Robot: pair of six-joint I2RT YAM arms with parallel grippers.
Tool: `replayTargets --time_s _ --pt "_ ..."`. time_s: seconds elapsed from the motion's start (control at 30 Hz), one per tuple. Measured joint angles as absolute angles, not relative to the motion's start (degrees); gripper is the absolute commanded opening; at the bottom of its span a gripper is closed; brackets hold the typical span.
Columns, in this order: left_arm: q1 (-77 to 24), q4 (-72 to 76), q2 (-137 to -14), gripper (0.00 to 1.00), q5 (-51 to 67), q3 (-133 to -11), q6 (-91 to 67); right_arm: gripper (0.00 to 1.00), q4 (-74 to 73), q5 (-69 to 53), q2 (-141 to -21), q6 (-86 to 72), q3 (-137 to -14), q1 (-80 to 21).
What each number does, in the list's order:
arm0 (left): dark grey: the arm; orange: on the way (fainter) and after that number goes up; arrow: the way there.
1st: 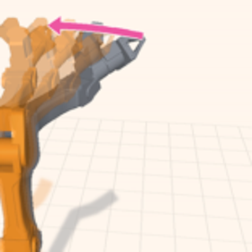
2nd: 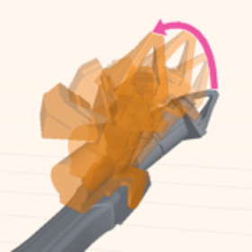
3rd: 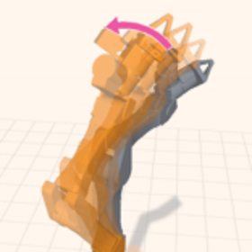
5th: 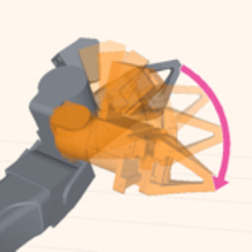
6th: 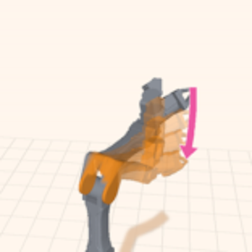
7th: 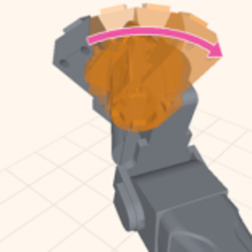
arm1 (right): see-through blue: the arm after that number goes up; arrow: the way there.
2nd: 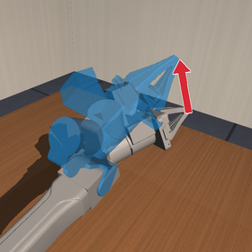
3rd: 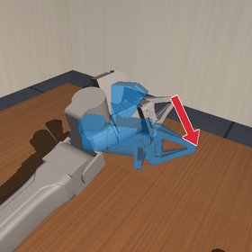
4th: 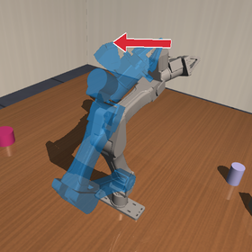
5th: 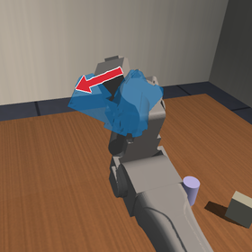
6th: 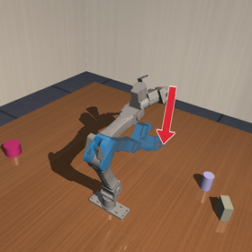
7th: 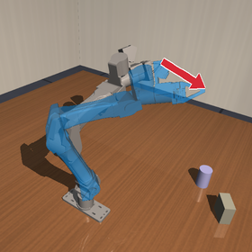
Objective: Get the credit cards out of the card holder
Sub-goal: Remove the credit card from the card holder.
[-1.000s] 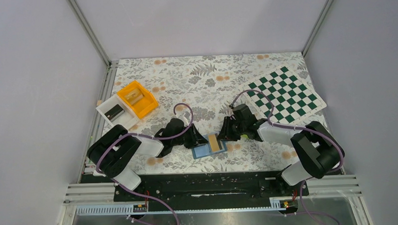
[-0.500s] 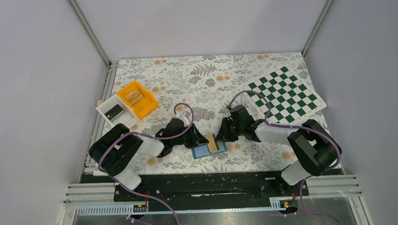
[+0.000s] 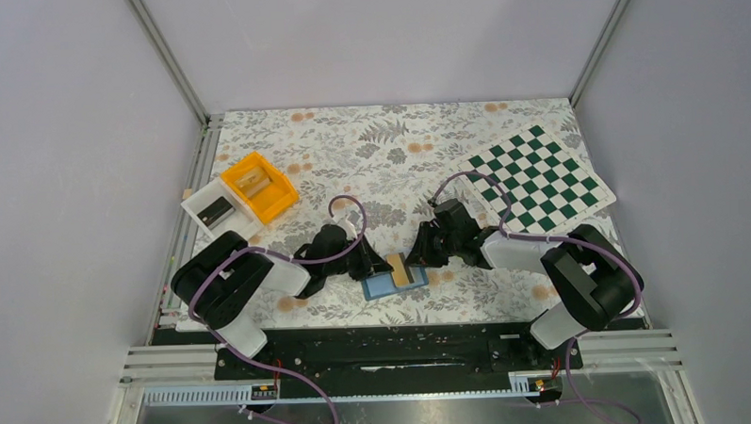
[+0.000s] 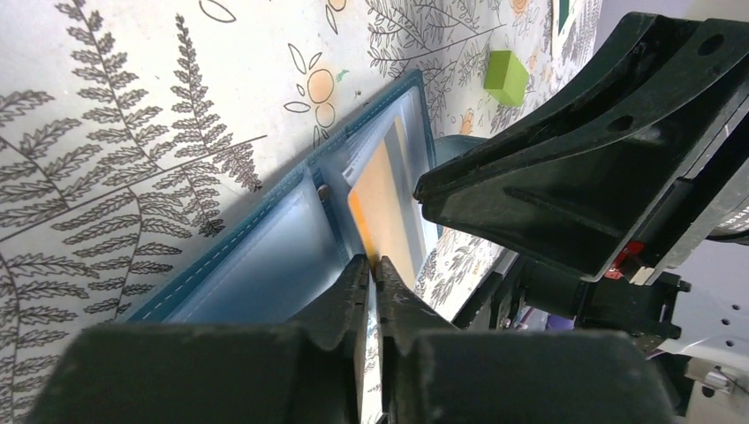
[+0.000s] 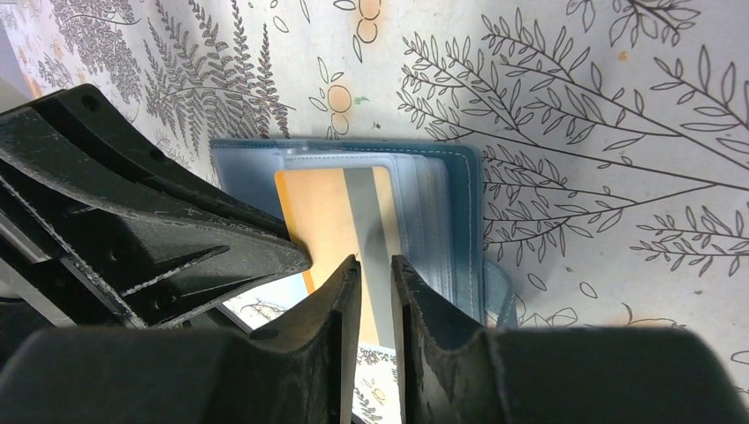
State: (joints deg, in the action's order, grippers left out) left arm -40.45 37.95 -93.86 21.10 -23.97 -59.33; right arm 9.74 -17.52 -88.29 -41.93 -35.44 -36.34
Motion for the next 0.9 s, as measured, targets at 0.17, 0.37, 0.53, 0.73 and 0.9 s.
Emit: replayTargets --time_s 0.17,0.37,0.53,0.73,0.9 --pt "-40.34 38.26 -93.86 0.00 21.54 -23.75 -60.36 0.26 9.76 -17.47 -88.29 -42.13 -35.40 -36.34" --pt "-38.50 39.03 -93.86 0.00 23.14 -22.81 -61.17 0.26 9.74 -17.28 -88.60 -42.37 -35.40 -36.38" --pt "-36.14 40.45 -93.82 0.00 24.95 -20.64 -61.87 0.26 9.93 -17.28 -88.77 -42.50 -35.40 -36.38" --pt "-35.27 40.32 -92.86 0.00 25.98 -20.45 -61.84 0.24 9.98 -17.21 -88.88 -42.50 -35.40 -36.38" --pt "-33.52 37.06 -89.62 0.00 26.20 -20.03 -60.82 0.24 10.02 -17.04 -88.88 -42.48 -35.40 -36.38"
